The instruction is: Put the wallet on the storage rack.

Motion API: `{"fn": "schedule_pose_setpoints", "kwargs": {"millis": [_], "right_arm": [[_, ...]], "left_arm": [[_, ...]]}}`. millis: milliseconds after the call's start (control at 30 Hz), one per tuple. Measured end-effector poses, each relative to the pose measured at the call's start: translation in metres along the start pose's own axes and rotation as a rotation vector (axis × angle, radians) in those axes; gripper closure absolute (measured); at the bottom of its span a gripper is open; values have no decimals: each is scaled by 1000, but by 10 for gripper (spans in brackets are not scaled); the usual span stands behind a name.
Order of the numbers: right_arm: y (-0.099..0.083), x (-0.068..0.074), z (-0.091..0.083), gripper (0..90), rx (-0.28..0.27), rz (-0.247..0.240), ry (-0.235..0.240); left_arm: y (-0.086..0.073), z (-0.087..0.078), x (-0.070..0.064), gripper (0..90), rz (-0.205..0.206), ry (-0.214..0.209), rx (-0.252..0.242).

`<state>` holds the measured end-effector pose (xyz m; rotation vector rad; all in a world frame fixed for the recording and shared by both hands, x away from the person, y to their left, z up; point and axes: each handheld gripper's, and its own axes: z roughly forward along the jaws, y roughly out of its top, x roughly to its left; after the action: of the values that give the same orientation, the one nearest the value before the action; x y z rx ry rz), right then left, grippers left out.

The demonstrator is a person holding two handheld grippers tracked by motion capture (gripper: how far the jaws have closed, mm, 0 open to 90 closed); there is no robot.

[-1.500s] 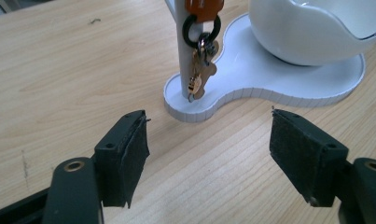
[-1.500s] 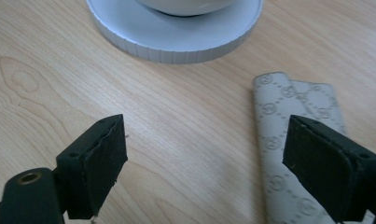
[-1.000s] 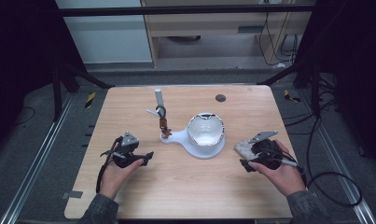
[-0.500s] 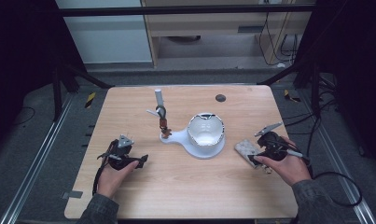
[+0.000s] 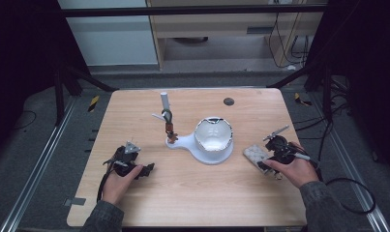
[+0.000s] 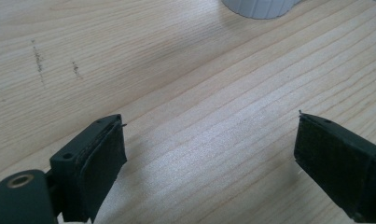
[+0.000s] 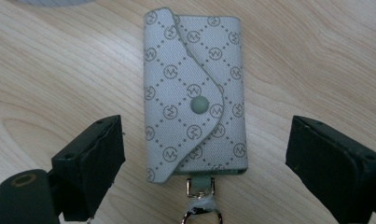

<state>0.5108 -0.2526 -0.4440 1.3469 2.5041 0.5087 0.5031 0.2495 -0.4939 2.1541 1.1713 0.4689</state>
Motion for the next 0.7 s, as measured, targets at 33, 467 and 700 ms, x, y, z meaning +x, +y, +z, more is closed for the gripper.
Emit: {"fn": "schedule_pose_setpoints", "kwargs": {"millis": [33, 467, 700], "right_arm": [[-1, 0, 1, 113, 2, 1, -1], [-8, -2, 18, 125, 42, 18, 25], [-10, -4, 25, 154, 62, 24, 40]], "left_arm": [[0, 0, 0, 84, 4, -1, 3], [-1, 4, -2, 84, 26, -11, 34], [-1, 4, -3, 86, 32, -15, 42]]}}
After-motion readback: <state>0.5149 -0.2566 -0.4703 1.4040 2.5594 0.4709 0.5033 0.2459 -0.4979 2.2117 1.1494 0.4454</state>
